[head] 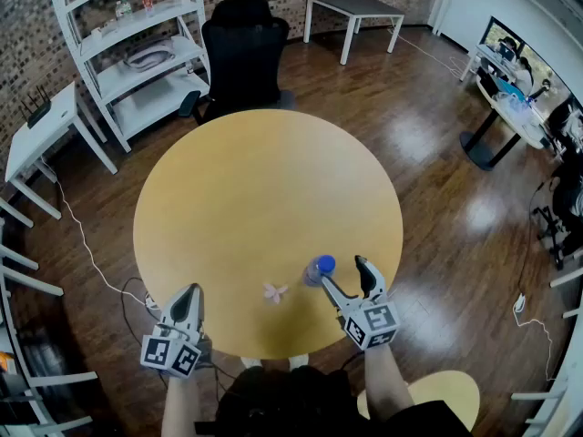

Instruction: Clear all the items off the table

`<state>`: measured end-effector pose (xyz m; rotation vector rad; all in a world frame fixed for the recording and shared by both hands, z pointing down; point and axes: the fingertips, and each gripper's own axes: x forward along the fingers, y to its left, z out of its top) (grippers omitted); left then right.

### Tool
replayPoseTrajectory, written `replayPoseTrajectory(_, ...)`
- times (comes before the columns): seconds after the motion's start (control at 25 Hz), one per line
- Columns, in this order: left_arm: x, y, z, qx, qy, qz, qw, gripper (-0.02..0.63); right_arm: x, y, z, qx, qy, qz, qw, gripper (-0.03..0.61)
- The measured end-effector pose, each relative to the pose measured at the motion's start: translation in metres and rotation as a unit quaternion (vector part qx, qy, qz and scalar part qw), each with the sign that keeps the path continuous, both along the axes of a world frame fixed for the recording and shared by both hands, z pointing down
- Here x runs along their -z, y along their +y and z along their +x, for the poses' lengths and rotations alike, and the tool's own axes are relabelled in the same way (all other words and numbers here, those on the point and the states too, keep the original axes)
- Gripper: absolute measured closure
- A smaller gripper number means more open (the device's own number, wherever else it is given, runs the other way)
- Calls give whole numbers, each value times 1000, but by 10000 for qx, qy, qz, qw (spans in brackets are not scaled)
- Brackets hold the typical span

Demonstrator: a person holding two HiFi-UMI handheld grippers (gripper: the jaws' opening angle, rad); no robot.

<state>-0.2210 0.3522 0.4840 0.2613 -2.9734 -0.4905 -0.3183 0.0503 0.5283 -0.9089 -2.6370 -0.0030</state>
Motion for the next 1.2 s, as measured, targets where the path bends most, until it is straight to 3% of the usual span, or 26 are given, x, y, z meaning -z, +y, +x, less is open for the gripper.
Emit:
replayPoseTrajectory(0.08, -7, -2, -11, -74, 9, -60, 10000, 623, -16, 12, -9, 99, 56, 49, 9999, 156)
replayPoseTrajectory(0.28, -31, -6, -30, -262, 153, -70, 9995, 623, -53, 28, -24, 226, 193, 306, 9991, 156)
replayPoseTrajectory(0.72, -74, -3, -18, -233, 616, -88, 9978, 621, -92, 54, -38, 340, 279, 388, 9983, 156)
replayPoseTrajectory(0.76, -73, -2, -17, -210, 619, -105, 9978, 621, -94, 54, -40, 310, 289, 409, 9983, 156)
replayPoseTrajectory(0.84, -67, -2, -13, -160, 572, -142, 9981, 621, -98, 51, -44, 233, 368, 506, 9978, 215)
replayPoseTrajectory(1.0, -47, -5, -6, -94, 416, -194, 9989, 621, -93, 43, -43, 201, 413, 565, 9973, 218)
replayPoseTrajectory(1.2, -19, 2, -7, -17, 102, -300, 9995, 623, -49, 54, -51, 324, 6, 371, 9988, 219)
